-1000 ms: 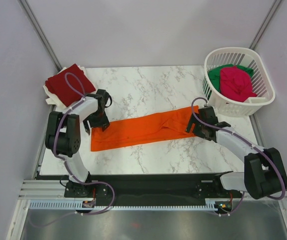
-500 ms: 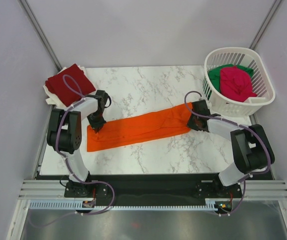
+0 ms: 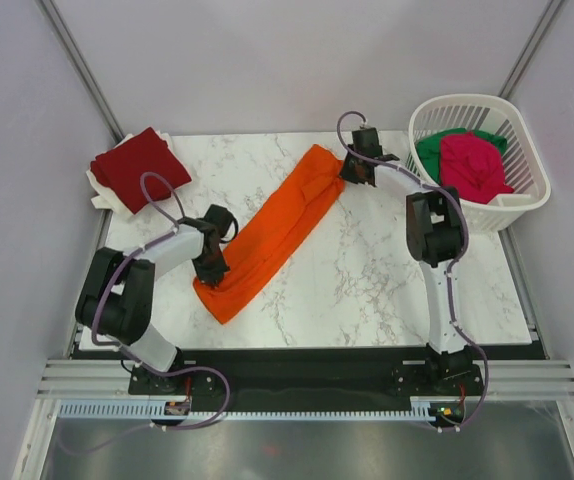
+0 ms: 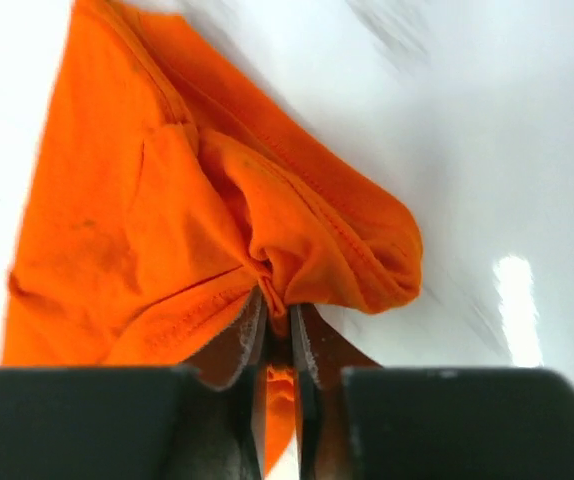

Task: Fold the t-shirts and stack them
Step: Fold the tshirt

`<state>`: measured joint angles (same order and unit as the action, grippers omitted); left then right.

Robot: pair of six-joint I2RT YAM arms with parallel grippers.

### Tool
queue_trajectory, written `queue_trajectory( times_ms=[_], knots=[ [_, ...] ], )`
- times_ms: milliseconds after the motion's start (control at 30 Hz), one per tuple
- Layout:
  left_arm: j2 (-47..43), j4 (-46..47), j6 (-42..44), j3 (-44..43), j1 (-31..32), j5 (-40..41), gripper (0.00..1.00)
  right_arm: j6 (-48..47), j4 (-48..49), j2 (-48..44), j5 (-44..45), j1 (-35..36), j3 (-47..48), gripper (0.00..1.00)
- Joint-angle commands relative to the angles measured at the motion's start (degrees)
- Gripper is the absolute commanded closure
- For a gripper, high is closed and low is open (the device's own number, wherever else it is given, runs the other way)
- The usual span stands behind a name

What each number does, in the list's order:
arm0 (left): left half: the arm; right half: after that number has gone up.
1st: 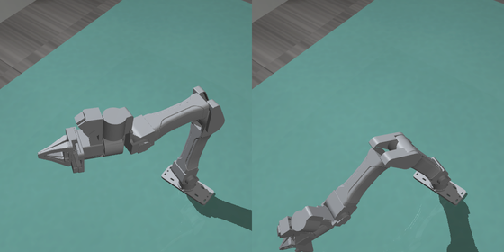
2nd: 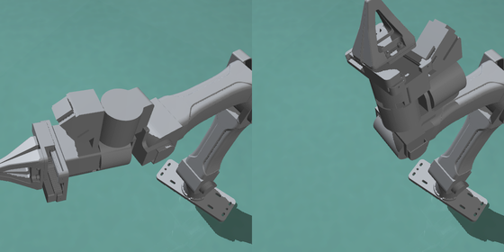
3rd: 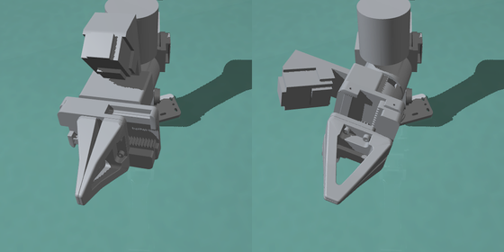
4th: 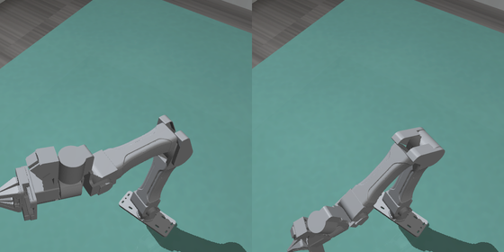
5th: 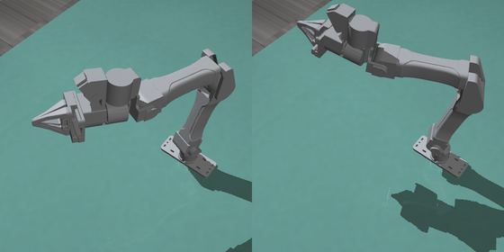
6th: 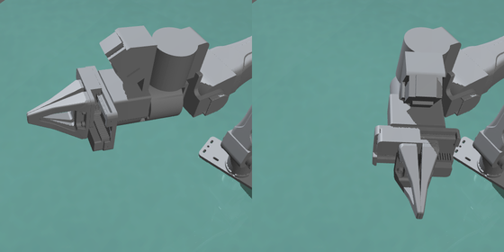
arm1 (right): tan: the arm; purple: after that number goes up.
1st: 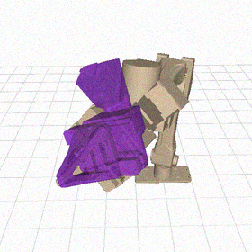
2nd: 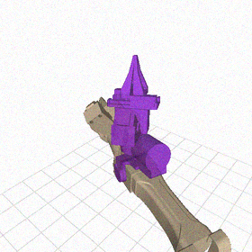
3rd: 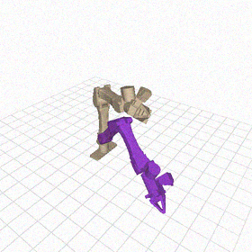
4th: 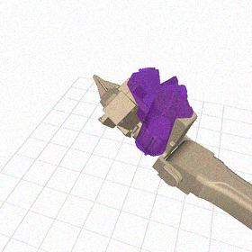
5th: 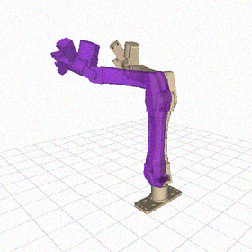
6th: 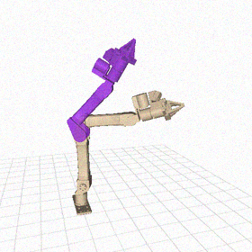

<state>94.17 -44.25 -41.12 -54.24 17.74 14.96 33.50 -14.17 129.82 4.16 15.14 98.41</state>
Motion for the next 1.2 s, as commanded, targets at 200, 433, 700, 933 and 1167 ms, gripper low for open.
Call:
queue_trajectory(
  times_ms=[200,433,700,933,1167],
  knots=[
    [-2.59,14.97,-22.67,8.64,24.93,-32.36,0.56,-5.97,-1.03,25.22,-19.54,-0.2,43.96,0.05],
    [-1.62,14.54,-22.69,-3.59,33.68,-32.46,0.09,-14.58,-0.59,4.18,-8.58,-1.95,25.1,0.02],
    [-8.91,8.67,-20.58,-7.01,35.69,-29.73,0.0,-8.46,-2.97,-19.58,-2.49,-5.64,-2.49,0.02],
    [-16.12,-5.49,-15.05,-15.03,39.13,-8.41,0.0,-3.0,-0.07,-37.68,-10.13,-0.65,-32.64,0.02],
    [-8.93,0.29,-10.64,-6.5,38.95,3.4,0.08,0.96,3.53,-51.06,-17.26,8.06,-50.58,0.04]
  ],
)
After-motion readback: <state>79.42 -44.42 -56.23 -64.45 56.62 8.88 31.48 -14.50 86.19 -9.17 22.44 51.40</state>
